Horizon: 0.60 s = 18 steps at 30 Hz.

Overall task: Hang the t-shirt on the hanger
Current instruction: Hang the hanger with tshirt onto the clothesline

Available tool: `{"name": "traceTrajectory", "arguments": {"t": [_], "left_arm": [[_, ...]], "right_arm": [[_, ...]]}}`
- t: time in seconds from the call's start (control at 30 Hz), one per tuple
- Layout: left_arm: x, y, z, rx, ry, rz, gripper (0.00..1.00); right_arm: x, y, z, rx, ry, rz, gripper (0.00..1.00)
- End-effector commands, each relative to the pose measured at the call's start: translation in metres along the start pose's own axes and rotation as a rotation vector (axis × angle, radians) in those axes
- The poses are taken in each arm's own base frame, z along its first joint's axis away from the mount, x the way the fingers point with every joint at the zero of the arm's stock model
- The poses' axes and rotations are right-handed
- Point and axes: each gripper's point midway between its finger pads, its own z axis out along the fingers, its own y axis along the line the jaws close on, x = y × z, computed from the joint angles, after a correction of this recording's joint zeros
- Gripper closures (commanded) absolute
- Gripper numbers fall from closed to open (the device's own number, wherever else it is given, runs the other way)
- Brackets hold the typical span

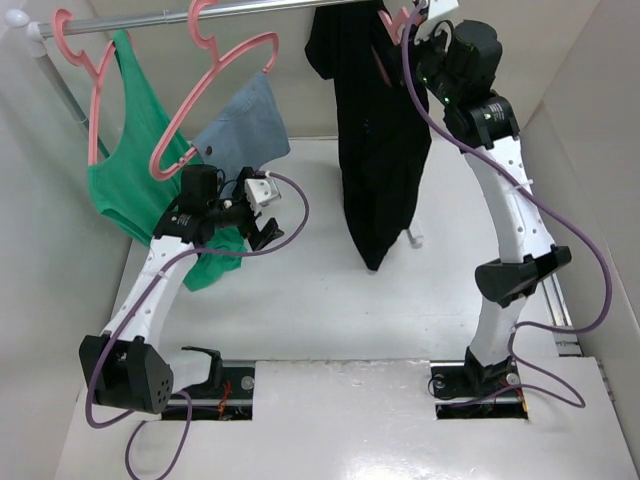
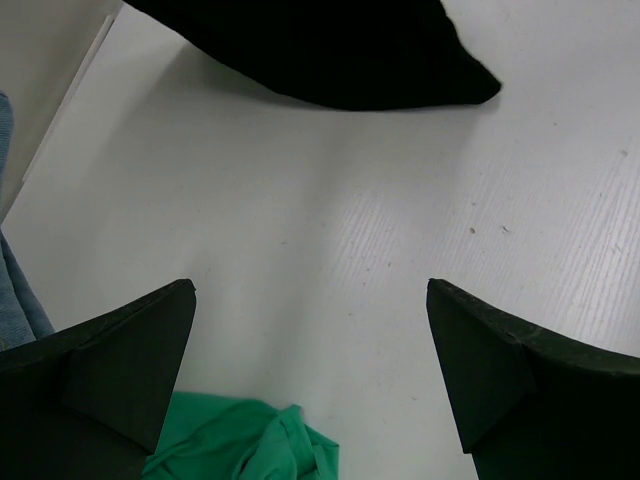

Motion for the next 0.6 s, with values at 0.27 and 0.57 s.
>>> {"name": "traceTrajectory", "arguments": {"t": [0.27, 0.57], "left_arm": [[-0.005, -0.003, -0.008, -0.03, -0.021, 0.027, 0.0], [0.001, -0.007, -0.009, -0.037, -0.015, 0.017, 0.0]], "right_arm": [[-0.077, -0.016, 0.014, 0.136, -0.318, 0.053, 1.0], [-0.011, -0.008, 0.035, 0.091, -0.143, 0.067, 1.0]]}}
